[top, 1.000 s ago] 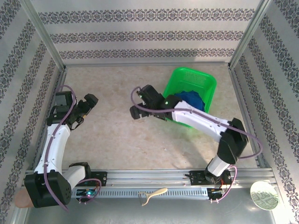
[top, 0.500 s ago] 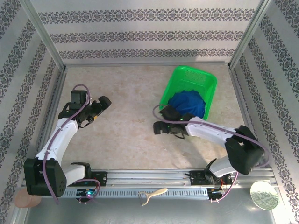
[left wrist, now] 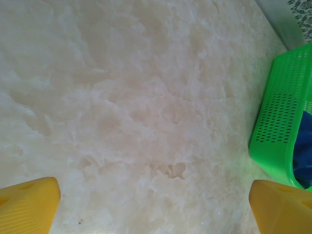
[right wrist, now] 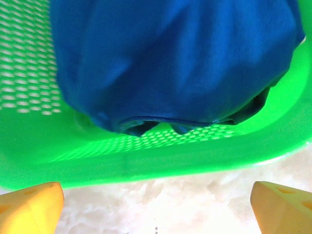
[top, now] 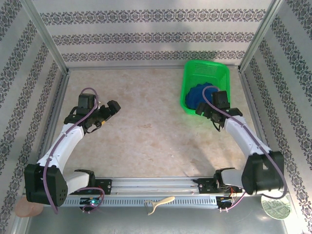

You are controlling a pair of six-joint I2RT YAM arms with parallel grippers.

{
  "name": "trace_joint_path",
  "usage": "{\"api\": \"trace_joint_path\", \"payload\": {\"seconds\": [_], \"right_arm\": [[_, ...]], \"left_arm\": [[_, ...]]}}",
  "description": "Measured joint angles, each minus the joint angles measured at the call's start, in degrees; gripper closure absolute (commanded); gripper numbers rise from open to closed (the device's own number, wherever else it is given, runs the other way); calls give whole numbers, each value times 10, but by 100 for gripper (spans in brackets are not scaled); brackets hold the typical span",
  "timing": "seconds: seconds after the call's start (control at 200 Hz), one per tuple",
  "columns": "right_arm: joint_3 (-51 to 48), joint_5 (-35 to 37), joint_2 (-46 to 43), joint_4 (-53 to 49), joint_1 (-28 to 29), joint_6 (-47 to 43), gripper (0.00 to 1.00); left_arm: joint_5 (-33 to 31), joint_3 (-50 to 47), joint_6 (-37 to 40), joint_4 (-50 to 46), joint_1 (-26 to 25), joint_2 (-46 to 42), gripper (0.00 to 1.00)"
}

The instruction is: Fold the inside-out t-shirt

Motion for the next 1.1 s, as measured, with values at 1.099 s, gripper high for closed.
{"api": "trace_joint_path", "payload": {"seconds": [1.099], "right_arm": [[366,85,393,-66,139,5,2]], "left_arm": [[-26,-11,-11,13,-56,17,1]]}}
